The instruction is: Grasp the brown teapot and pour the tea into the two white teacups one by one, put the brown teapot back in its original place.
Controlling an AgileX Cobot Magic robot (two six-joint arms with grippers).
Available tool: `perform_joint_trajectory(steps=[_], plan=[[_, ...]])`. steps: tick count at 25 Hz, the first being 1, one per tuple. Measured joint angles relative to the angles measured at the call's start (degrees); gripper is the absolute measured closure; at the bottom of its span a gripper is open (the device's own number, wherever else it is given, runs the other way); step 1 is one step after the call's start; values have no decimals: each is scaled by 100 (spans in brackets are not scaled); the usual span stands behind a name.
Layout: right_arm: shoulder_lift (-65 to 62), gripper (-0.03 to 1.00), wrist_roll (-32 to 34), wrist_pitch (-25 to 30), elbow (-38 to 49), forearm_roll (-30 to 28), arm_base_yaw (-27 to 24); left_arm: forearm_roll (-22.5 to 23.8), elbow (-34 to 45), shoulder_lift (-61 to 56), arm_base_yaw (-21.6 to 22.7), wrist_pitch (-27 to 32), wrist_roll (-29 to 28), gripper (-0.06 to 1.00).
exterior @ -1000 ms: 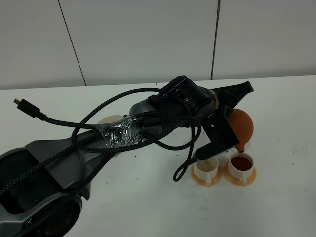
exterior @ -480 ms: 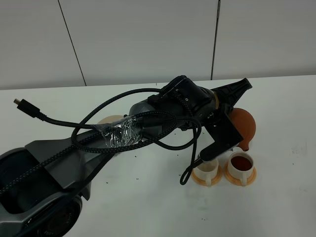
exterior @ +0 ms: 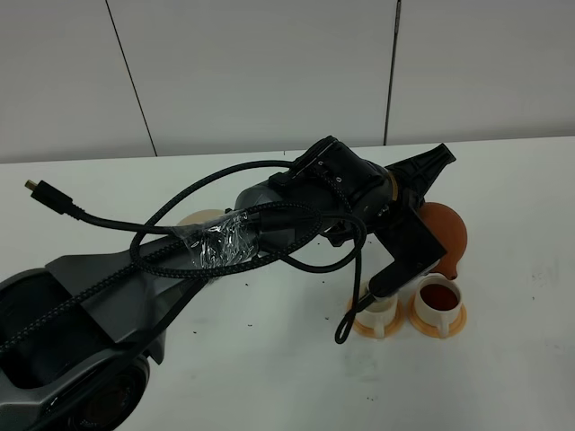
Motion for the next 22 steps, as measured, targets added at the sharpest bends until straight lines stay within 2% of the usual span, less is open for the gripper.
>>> perform_joint_trajectory(steps=[8,16,22], plan=[[0,73,0,0,0,0,0,4,0,0,0,4,-792,78],[0,73,0,0,0,0,0,-10,0,0,84,117,-1304,78],[0,73,0,0,0,0,0,-331,0,0,286,370,-1548,78]])
